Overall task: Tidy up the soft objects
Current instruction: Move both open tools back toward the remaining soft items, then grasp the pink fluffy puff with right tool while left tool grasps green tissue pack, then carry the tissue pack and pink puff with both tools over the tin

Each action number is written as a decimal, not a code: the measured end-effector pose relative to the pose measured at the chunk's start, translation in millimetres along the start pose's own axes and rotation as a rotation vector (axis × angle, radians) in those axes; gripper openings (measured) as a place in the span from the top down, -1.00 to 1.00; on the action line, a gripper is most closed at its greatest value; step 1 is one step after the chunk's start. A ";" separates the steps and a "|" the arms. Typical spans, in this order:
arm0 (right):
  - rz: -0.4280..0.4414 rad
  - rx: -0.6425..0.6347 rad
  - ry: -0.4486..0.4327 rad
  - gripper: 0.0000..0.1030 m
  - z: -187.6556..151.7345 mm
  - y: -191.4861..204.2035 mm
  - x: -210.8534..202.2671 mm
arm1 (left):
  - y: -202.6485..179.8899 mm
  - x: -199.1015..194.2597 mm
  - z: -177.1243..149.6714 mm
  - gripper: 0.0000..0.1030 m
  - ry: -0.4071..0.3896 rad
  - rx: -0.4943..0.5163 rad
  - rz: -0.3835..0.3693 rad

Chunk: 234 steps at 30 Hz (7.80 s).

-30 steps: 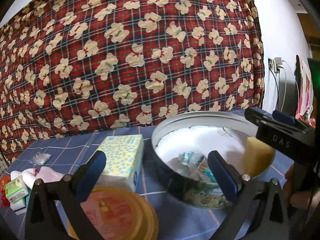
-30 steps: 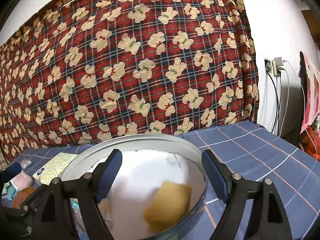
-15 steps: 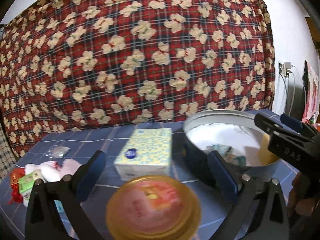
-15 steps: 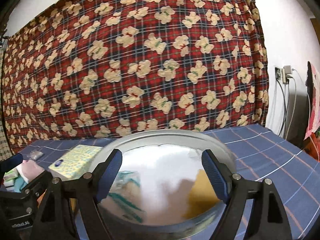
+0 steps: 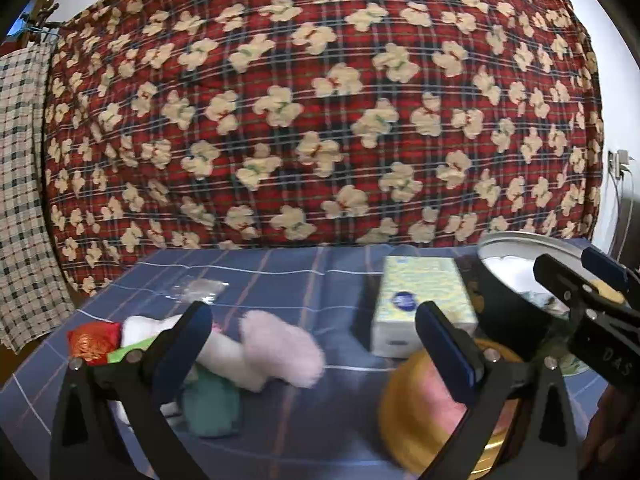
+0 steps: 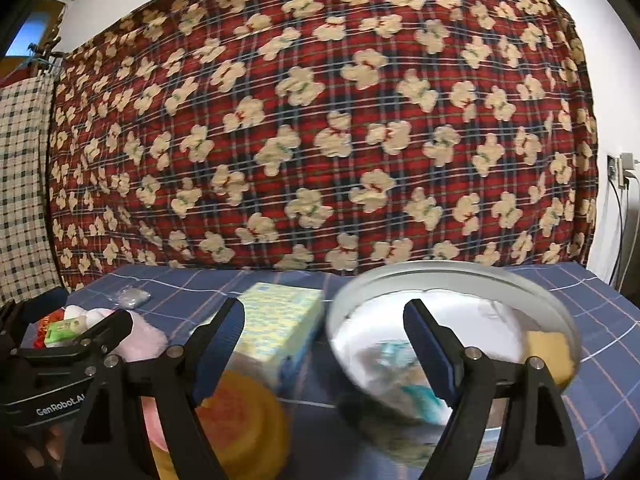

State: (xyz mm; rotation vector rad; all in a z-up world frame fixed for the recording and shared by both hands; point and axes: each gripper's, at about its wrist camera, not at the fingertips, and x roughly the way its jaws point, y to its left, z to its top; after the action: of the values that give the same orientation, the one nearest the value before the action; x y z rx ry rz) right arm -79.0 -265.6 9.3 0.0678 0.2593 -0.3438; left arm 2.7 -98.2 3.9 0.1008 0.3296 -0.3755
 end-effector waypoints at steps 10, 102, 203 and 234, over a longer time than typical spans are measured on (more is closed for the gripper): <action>0.057 -0.010 0.055 -0.62 1.4 56.7 22.2 | 56.4 7.0 -3.1 -0.99 0.013 -0.042 0.086; 0.283 -0.088 0.343 -0.62 -12.4 183.2 93.3 | 223.1 8.0 -25.8 -0.99 0.142 -0.308 0.349; 0.274 -0.042 0.077 0.54 11.1 89.5 9.2 | 59.8 -3.1 -4.6 0.07 0.118 -0.077 0.069; 0.036 0.050 0.048 0.54 23.1 -65.5 10.5 | -76.9 -2.1 21.3 0.07 0.055 -0.018 -0.130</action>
State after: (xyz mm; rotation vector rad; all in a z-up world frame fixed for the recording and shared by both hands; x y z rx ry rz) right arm -86.3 -333.1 27.5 0.1297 0.2963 -0.3130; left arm -21.7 -172.0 21.9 0.0722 0.3948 -0.4992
